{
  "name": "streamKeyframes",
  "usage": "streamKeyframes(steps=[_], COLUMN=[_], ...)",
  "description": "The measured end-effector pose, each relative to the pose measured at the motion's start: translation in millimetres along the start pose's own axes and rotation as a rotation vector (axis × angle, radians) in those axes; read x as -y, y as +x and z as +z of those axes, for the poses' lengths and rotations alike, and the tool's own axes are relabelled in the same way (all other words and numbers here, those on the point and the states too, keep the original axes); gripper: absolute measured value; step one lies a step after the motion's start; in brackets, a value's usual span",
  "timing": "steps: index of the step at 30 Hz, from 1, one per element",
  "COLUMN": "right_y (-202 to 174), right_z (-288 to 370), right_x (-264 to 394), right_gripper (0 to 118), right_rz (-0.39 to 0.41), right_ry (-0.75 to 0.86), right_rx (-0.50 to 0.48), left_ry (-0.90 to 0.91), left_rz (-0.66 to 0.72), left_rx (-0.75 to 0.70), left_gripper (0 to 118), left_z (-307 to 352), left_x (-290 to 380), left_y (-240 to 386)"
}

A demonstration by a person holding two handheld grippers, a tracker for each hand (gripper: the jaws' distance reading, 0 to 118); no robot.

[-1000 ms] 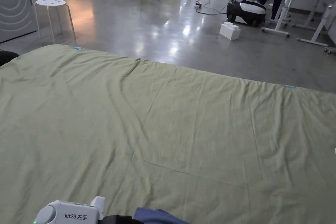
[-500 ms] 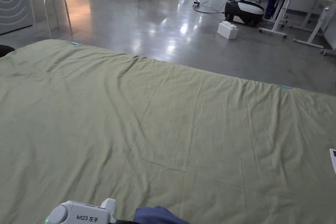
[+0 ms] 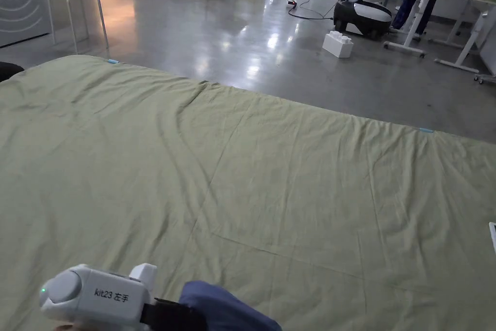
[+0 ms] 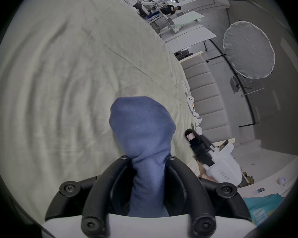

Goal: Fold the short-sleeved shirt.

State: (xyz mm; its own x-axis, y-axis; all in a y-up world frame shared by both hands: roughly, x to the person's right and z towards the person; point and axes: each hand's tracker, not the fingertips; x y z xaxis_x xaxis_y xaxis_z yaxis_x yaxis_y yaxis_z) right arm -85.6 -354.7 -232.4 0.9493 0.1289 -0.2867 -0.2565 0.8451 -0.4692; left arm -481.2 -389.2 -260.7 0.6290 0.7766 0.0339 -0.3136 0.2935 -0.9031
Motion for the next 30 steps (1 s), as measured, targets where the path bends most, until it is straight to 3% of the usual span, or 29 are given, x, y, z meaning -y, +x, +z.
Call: streamKeyframes(steps=[8, 16, 22, 30], right_y=[52, 93, 102, 93], right_z=[15, 27, 23, 9], right_x=[-81, -142, -146, -129], right_gripper=[1, 1, 1, 1], right_rz=[-0.037, -0.081, -0.074, -0.069], right_ry=[0.2, 0.305, 0.308, 0.236], right_rx=[0.071, 0.14, 0.177, 0.185], left_ry=[0.002, 0.048, 0.073, 0.058], left_rz=[-0.052, -0.011, 0.023, 0.081], left_rx=[-0.151, -0.31, -0.401, -0.55], left_gripper=[26, 26, 26, 26], left_z=[97, 215, 284, 314], left_x=[-37, -86, -103, -112], left_y=[-10, -79, -107, -141])
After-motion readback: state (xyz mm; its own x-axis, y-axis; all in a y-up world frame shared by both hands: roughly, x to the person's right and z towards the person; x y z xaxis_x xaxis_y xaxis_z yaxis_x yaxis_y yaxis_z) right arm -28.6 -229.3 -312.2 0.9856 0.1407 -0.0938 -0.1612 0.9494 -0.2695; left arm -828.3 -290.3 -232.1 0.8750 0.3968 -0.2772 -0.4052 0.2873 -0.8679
